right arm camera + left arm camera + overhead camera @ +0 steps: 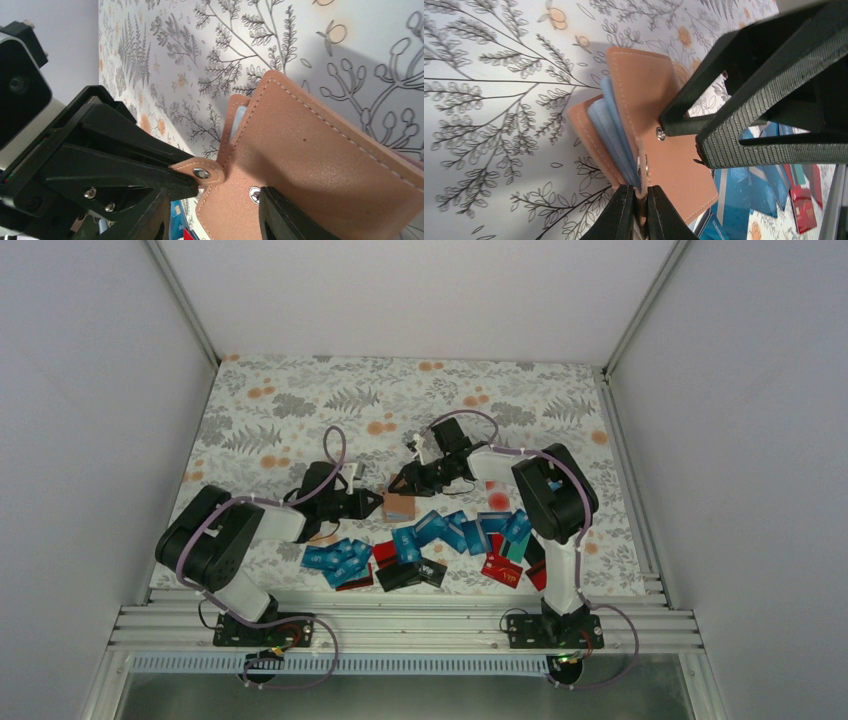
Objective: Put the credit cards into the card holder
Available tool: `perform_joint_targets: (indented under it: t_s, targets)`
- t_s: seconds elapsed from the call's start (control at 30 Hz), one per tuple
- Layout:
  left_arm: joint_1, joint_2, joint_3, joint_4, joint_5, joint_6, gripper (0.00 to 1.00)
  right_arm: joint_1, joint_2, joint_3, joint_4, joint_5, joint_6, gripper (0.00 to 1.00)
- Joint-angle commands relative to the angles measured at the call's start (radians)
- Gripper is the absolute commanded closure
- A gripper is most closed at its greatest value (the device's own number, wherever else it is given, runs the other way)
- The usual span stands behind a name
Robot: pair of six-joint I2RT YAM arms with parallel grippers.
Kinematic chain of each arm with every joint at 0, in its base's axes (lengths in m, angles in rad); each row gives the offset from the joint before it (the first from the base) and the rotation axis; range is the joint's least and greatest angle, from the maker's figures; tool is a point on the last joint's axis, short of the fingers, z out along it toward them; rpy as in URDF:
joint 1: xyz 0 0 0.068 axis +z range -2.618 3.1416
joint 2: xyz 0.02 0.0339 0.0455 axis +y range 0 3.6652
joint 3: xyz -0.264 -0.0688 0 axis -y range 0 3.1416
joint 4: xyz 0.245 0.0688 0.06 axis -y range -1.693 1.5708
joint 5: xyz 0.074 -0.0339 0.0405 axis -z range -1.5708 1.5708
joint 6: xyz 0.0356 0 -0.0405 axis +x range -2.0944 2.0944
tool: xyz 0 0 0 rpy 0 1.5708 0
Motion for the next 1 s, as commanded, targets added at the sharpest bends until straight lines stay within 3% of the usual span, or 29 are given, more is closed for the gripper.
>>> perform_joint_targets:
  t_s: [0.0,0.3,0.7,0.8,0.97]
  targets:
    - [0.001,0.032,0.044,0.050,0.094,0.092,0.91,0.012,0.035,0.022,-0.026,-0.043,-0.039,0.53]
    - [0.001,0.037,0.054,0.016,0.104,0.127,0.89,0.032,0.012,0.043,-0.029,-0.181,-0.077,0.52]
    - [0.000,0.113,0.089,-0.039,0.078,0.162,0.89,0.003,-0.103,0.045,-0.133,-0.102,-0.111,0.53]
    - [0.000,0.123,0.090,-0.039,0.073,0.162,0.89,-0.022,-0.150,0.029,-0.168,-0.025,-0.110,0.53]
    - [0.000,0.128,0.089,-0.037,0.079,0.164,0.89,-0.069,-0.190,-0.023,-0.184,0.237,-0.068,0.54]
